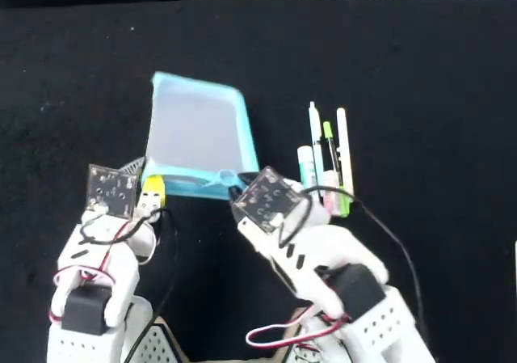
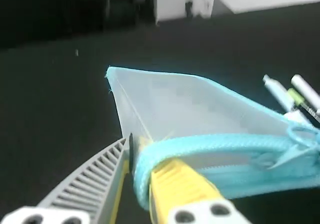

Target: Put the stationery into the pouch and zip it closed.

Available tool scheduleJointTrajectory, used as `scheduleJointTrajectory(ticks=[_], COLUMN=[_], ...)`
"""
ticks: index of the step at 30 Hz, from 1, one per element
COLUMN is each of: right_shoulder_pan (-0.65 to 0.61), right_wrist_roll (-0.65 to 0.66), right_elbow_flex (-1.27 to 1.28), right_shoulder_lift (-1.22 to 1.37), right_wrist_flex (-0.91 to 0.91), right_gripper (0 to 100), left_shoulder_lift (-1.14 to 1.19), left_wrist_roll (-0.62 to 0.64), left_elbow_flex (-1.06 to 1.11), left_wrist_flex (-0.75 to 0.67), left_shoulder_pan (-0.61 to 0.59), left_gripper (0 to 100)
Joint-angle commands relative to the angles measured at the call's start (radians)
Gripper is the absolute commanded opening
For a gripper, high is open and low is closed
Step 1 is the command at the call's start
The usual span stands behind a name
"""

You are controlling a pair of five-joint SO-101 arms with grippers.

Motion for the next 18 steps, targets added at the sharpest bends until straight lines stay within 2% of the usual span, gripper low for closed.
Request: scheduleJointTrajectory(ticks=[1,5,9,14,18], right_shoulder_pan=[0.035,0.037,0.04,0.038,0.04], right_wrist_roll=[0.014,0.121,0.152,0.152,0.153], right_elbow_flex=[-0.159,-0.252,-0.352,-0.493,-0.541], right_shoulder_lift=[-0.012,0.038,0.16,0.306,0.351], right_wrist_flex=[0.028,0.034,0.034,0.034,0.034], right_gripper=[1.1,1.1,1.1,1.1,1.1], left_shoulder_lift=[-0.002,0.0,0.066,0.296,0.499], left_wrist_roll=[-0.051,-0.054,-0.054,-0.051,-0.021], left_elbow_flex=[-0.153,-0.257,-0.321,-0.44,-0.559], left_wrist_flex=[-0.002,-0.002,-0.071,-0.155,-0.124], left_shoulder_pan=[0.007,0.008,0.008,0.008,0.01], left_gripper=[3,3,3,3,3])
